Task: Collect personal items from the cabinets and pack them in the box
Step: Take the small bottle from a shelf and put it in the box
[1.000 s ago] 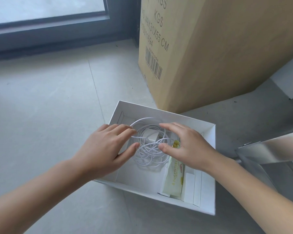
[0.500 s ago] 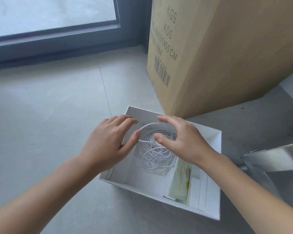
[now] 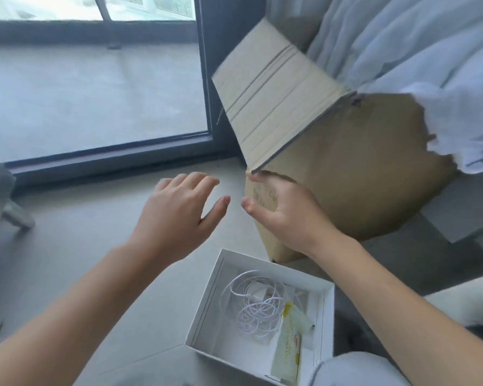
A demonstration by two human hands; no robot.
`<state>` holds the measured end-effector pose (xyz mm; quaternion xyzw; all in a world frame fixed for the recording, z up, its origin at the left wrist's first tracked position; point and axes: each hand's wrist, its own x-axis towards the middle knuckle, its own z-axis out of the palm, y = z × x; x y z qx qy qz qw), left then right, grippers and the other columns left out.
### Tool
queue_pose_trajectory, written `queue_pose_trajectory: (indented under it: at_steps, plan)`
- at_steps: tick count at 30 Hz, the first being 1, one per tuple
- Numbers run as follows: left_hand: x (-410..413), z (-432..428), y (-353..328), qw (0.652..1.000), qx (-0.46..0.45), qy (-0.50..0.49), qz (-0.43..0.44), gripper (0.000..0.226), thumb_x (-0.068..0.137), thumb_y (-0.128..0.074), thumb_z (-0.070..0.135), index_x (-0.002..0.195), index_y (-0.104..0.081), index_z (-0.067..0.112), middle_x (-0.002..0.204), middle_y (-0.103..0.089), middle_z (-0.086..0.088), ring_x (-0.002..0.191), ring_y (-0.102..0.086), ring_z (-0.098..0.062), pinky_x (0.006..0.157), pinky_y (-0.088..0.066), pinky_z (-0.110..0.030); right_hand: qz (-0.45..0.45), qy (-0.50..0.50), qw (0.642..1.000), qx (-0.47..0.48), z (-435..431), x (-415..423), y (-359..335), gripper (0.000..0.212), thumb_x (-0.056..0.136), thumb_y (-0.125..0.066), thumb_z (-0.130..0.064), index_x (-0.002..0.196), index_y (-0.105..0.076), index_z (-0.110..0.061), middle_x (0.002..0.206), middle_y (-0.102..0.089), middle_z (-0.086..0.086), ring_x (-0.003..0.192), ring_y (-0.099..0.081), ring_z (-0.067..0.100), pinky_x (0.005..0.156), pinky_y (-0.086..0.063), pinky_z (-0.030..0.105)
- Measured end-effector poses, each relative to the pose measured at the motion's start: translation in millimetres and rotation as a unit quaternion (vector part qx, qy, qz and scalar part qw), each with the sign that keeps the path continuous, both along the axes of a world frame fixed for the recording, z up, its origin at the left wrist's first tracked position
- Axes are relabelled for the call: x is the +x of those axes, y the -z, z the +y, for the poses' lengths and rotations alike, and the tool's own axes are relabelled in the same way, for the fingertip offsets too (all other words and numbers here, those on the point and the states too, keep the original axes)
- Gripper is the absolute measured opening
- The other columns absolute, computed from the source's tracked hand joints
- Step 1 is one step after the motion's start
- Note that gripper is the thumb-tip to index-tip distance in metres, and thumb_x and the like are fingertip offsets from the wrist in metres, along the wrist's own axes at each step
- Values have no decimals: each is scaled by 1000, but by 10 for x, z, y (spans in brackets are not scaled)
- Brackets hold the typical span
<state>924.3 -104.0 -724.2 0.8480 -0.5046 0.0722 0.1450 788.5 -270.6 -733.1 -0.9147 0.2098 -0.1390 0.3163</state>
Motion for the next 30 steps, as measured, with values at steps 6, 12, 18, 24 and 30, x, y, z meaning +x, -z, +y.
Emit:
queue_pose_trajectory:
  at_steps: [6, 12, 18, 24, 30]
  plan:
    - [-27, 252, -1251, 999, 4, -36, 20, 48, 97, -35, 54, 118, -60, 19, 119, -64, 5, 104, -60, -22, 90, -43, -39, -1, 5, 997, 82, 246, 21, -1097, 64, 88, -51, -65, 132, -66, -20, 132, -68, -6, 126, -59, 11, 107, -48, 40]
    - [-59, 572, -3058, 998, 13, -53, 43, 46, 97, -37, 52, 118, -61, 19, 119, -65, 5, 105, -61, -22, 90, -45, -40, 34, -12, 993, 109, 491, -100, -2715, 57, 93, -57, -65, 139, -58, -32, 137, -62, -19, 129, -53, 0, 109, -46, 37]
    - [-19, 813, -5259, 997, -8, -65, 35, 49, 96, -31, 55, 119, -59, 22, 122, -63, 7, 108, -60, -22, 92, -43, -40, 7, -15, 997, 74, 621, -36, -4994, 70, 88, -52, -67, 148, -50, -30, 142, -61, -12, 131, -54, 5, 107, -45, 32]
    - [-58, 1010, -7128, 995, -63, -73, -1, 48, 97, -33, 53, 119, -60, 20, 120, -65, 4, 102, -62, -26, 88, -46, -40, -21, -4, 1000, -1, 777, -78, -7043, 64, 94, -54, -63, 149, -48, -31, 145, -58, -14, 133, -51, 6, 97, -39, 19]
    - [-228, 1344, -7991, 991, -96, -82, -43, 48, 96, -36, 54, 119, -61, 20, 117, -67, 3, 100, -65, -26, 87, -45, -40, -49, 2, 995, -82, 1119, -208, -8098, 77, 90, -42, -75, 152, -45, -29, 152, -53, -10, 138, -49, 13, 109, -44, 37]
